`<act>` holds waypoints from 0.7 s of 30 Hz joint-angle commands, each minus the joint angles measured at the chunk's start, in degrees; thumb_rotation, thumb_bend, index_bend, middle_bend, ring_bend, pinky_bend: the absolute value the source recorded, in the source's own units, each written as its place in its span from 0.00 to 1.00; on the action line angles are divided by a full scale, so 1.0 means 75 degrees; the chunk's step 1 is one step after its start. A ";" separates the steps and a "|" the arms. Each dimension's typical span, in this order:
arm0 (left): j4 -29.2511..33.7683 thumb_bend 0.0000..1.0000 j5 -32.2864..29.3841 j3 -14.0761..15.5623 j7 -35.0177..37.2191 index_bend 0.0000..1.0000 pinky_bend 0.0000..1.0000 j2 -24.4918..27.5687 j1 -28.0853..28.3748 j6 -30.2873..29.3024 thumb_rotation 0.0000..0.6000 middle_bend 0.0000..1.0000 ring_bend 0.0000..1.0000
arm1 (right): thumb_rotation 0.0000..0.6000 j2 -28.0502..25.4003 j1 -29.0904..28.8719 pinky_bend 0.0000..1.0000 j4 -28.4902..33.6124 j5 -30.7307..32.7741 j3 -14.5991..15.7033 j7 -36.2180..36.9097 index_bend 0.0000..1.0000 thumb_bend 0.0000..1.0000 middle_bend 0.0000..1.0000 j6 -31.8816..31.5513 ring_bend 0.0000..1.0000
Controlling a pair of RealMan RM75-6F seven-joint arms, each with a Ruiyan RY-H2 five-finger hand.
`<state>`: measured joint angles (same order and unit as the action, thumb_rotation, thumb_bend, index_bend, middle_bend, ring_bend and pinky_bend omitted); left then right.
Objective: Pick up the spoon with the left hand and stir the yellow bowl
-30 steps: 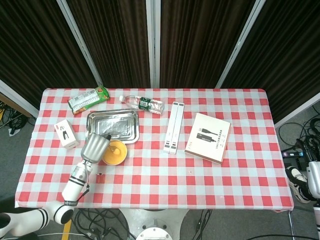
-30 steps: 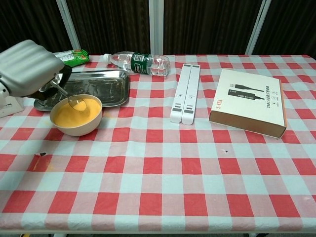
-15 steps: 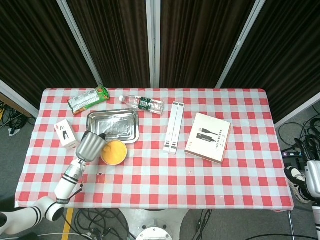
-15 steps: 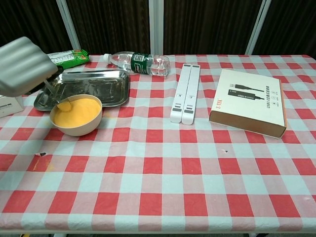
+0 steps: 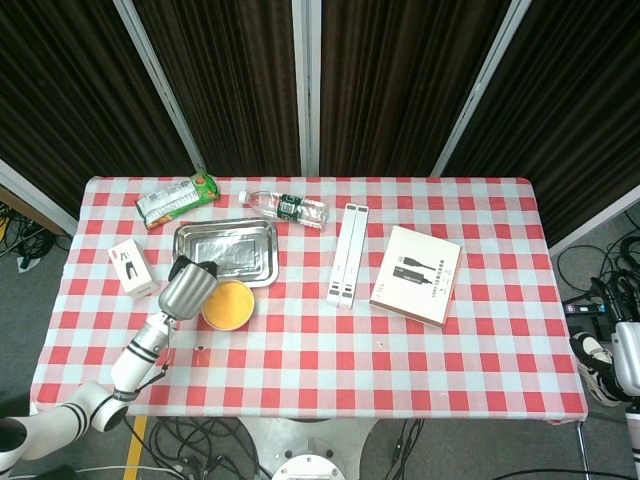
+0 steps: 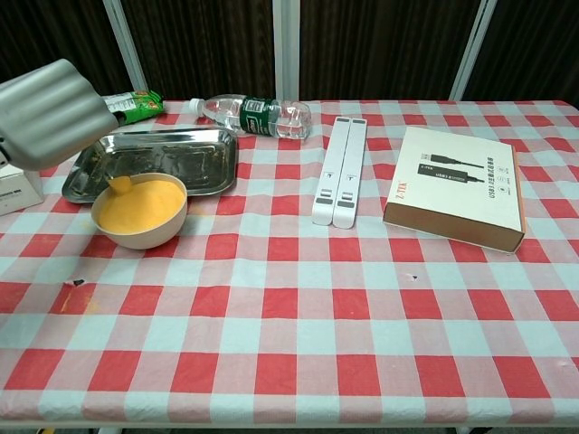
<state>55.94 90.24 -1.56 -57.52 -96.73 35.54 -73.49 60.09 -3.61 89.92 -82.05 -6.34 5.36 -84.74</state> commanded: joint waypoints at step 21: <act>0.0390 0.44 0.0076 0.0202 -0.0048 0.73 0.97 -0.0587 -0.0268 0.0261 1.00 1.00 1.00 | 1.00 -0.0019 0.0067 0.14 -0.0050 -0.0017 0.0054 0.0172 0.09 0.15 0.22 -0.0009 0.03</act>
<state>57.84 91.31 0.14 -58.83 -101.35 33.67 -72.12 59.94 -3.12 89.55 -82.18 -5.95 6.64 -84.80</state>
